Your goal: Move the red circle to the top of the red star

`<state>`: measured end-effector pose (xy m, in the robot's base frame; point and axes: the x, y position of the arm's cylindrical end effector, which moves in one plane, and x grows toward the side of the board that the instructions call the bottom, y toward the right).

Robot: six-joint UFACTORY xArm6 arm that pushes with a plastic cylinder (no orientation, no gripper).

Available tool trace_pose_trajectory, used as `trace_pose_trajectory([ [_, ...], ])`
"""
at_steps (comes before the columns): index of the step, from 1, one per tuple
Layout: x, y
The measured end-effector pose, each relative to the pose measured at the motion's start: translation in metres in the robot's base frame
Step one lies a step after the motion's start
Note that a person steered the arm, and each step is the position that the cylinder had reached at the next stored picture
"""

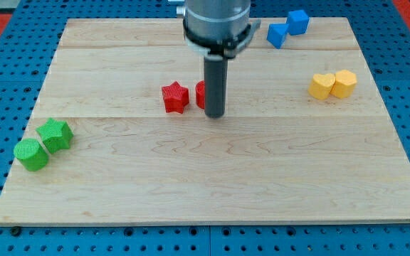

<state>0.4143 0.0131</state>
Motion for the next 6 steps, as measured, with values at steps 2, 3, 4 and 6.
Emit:
trace_pose_trajectory([
  [2,-0.053,0.007],
  [3,-0.093,0.029],
  [4,-0.100,-0.009],
  [6,-0.098,-0.042],
])
